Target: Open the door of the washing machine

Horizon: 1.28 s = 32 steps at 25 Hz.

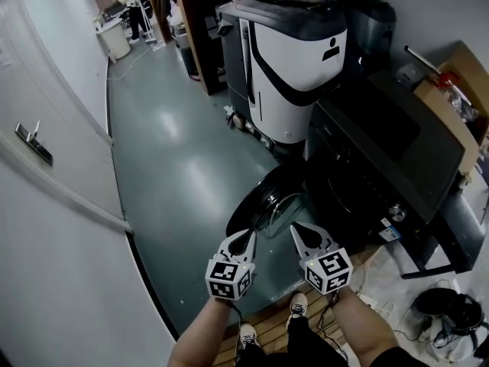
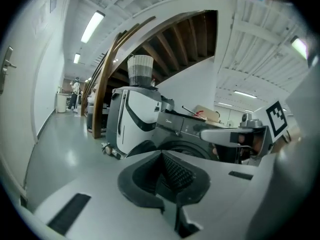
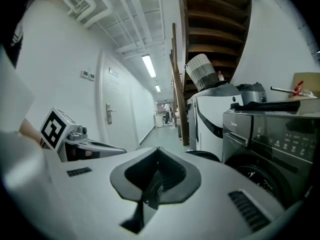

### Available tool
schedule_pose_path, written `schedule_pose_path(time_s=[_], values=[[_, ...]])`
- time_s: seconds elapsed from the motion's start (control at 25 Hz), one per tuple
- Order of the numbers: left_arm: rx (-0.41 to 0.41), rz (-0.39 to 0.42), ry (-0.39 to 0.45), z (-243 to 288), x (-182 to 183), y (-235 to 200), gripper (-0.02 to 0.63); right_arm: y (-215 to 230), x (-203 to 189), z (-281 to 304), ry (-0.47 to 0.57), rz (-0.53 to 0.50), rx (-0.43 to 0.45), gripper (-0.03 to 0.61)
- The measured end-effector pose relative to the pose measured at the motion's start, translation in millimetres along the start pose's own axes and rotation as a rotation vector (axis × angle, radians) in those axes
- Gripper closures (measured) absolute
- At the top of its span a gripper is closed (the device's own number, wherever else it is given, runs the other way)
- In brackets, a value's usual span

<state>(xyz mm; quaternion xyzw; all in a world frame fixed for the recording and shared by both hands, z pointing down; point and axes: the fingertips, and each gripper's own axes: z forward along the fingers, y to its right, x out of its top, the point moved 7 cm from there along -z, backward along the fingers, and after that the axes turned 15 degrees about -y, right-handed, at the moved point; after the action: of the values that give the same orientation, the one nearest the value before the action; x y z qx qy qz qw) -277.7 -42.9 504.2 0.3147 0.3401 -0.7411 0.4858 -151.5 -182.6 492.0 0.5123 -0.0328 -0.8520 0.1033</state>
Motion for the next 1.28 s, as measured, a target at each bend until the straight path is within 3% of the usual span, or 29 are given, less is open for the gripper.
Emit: schedule_pose_path(time_s=[0.68,0.96,1.28], values=[[-0.217,0.203,0.054,-157.8,-40.8,47.3,0.595,-130.9,-21.0,-113.5,0.089,0.117,-0.201,0.561],[-0.302,0.208,0.037,-175.0,-56.9,68.6,0.595,-156.1,-47.0,-165.5,0.092,0.154,-0.304,0.561],[-0.365,0.217,0.021,-176.1,-62.9,100.7,0.595,-151.7,-71.4,-220.1,0.087,0.202,-0.407,0.561]])
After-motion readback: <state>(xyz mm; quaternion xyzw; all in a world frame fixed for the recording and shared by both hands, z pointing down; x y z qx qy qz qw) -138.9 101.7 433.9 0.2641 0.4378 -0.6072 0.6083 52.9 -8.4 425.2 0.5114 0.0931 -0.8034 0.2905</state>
